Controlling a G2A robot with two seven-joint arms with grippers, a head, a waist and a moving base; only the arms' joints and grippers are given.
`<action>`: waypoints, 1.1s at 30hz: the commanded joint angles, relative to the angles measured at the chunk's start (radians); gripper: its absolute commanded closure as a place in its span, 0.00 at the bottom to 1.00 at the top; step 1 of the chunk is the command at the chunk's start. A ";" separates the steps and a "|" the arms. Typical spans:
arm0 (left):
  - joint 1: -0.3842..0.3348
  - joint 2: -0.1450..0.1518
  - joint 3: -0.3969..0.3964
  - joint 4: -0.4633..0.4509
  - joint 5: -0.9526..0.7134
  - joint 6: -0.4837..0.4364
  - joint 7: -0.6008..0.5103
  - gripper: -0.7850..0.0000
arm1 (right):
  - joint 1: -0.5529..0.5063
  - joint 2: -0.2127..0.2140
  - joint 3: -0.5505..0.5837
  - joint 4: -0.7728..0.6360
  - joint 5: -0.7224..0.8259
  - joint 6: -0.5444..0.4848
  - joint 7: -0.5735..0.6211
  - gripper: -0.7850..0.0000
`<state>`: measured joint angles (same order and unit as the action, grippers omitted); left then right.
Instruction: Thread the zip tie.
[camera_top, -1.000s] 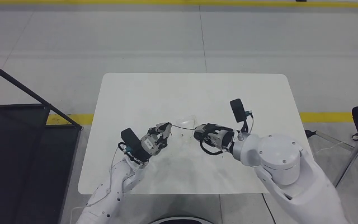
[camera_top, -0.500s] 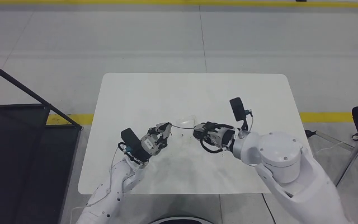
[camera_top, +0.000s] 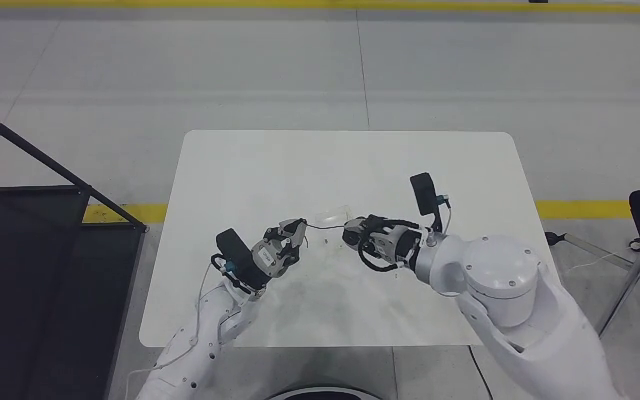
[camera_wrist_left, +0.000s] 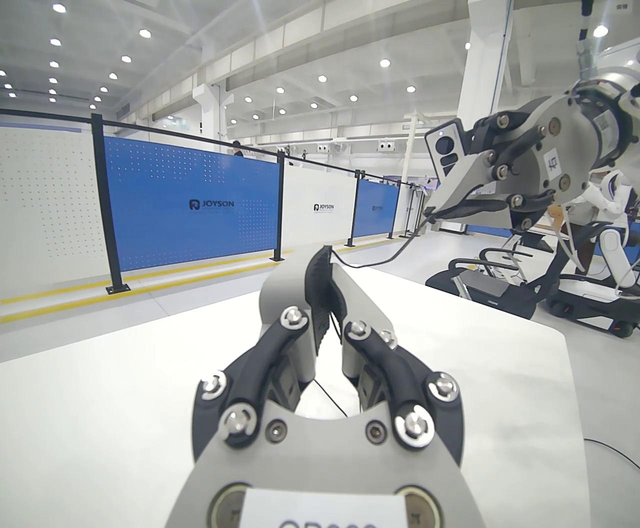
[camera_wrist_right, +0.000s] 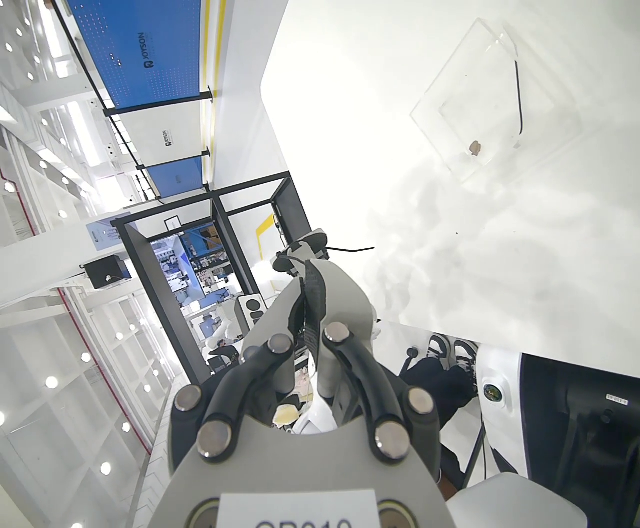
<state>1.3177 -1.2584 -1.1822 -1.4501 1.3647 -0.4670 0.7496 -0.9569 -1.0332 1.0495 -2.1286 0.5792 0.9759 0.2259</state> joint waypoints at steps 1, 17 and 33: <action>0.000 0.000 0.000 0.000 0.000 0.000 0.000 1.00 | -0.004 0.000 0.002 -0.003 -0.004 -0.012 0.000 1.00; 0.000 0.000 0.000 0.000 0.000 0.000 0.000 1.00 | -0.051 -0.009 0.013 -0.021 -0.025 -0.098 -0.028 1.00; 0.000 0.000 0.000 0.000 0.000 0.000 0.000 1.00 | -0.104 -0.025 0.015 -0.039 -0.041 -0.185 -0.080 1.00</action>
<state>1.3177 -1.2584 -1.1823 -1.4501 1.3647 -0.4670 0.7496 -1.0596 -1.0575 1.0650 -2.1670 0.5409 0.7902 0.1455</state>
